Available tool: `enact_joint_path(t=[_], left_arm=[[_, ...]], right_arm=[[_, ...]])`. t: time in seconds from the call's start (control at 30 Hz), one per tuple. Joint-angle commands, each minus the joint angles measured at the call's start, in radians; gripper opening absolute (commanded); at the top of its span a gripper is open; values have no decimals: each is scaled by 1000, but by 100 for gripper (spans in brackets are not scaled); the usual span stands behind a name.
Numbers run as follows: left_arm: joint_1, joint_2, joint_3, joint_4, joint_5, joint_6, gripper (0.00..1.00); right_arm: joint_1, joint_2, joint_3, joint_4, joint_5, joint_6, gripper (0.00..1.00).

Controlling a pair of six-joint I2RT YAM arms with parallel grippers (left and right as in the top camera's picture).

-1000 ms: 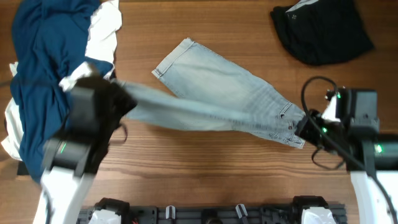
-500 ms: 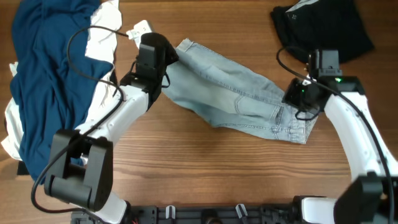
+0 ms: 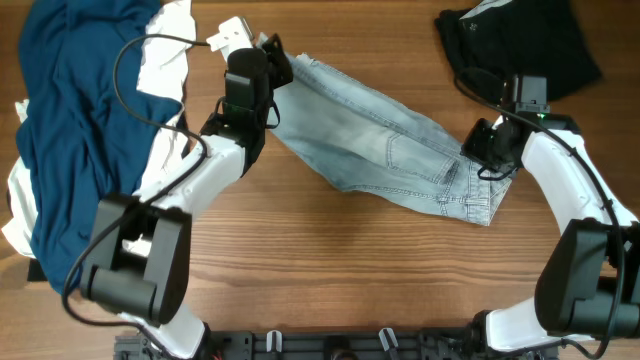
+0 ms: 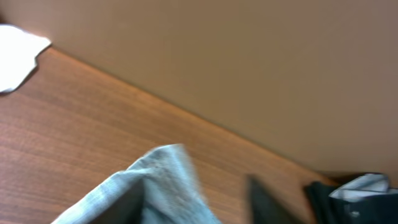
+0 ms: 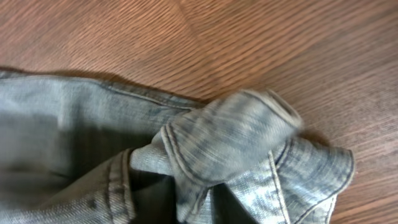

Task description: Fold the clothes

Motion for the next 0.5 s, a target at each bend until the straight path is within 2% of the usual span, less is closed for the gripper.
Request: enact_joint_path(t=[0.0, 0.07, 0.13, 0.2, 0.27, 0.3, 0.37, 0.43, 0.47], left_arm=[[8, 42, 13, -1, -31, 48, 100], [8, 37, 14, -1, -59, 112, 100], [8, 23, 14, -17, -65, 172, 100], [8, 8, 14, -73, -64, 177, 100], [10, 5, 14, -154, -63, 178, 100], [16, 6, 14, -212, -45, 179, 100], [35, 21, 14, -252, 95, 263, 100], [53, 39, 14, -274, 217, 300, 99], [60, 50, 14, -293, 232, 300, 100]], right_arm=[[-10, 18, -2, 12, 36, -1, 78], [-14, 18, -1, 12, 36, 0, 90], [-23, 16, 16, -9, 35, -4, 92], [-25, 6, 60, -50, 35, -30, 93], [-25, -25, 132, -105, 16, -104, 94], [-25, -54, 196, -138, -32, -199, 94], [-24, -95, 304, -199, -74, -298, 99], [-24, -124, 389, -249, -74, -315, 99], [-23, -132, 415, -264, -76, -315, 100]])
